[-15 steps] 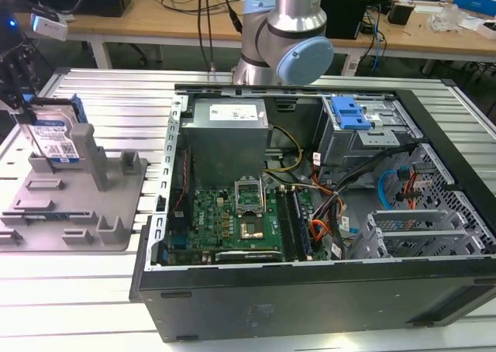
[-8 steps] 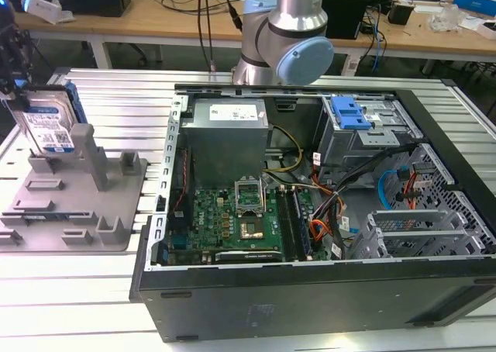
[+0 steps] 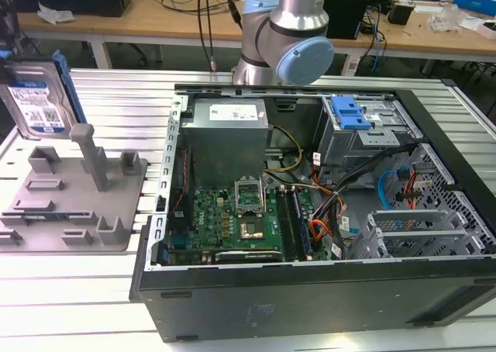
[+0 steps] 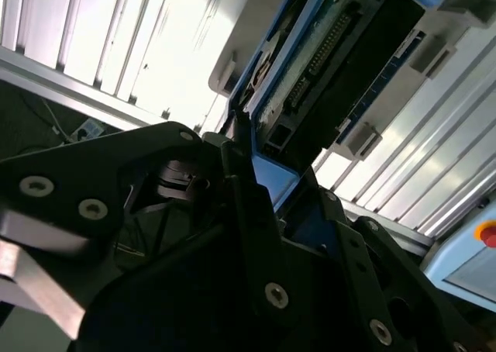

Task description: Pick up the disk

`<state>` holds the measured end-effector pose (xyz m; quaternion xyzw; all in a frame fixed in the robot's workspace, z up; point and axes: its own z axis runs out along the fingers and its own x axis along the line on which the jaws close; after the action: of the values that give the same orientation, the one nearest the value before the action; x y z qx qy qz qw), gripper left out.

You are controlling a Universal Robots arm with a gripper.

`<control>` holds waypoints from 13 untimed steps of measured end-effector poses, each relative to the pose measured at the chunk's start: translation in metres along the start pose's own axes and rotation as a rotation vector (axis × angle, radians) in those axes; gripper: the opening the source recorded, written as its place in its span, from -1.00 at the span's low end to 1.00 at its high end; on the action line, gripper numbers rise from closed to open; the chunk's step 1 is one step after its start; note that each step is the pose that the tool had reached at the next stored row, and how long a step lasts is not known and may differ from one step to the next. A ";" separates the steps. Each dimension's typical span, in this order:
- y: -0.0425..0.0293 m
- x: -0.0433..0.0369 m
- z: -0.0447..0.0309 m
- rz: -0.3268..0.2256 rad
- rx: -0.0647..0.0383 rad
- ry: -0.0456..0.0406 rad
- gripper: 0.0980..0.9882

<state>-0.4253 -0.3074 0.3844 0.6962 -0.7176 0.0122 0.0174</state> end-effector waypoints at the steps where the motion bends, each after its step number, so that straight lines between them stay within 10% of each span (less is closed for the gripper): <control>1: 0.0000 0.0002 -0.0042 0.000 0.000 0.0000 -0.40; 13: 0.0005 0.0042 -0.0807 0.000 0.000 -0.0001 -0.40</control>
<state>-0.4253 -0.3082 0.4652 0.6962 -0.7176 0.0122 0.0173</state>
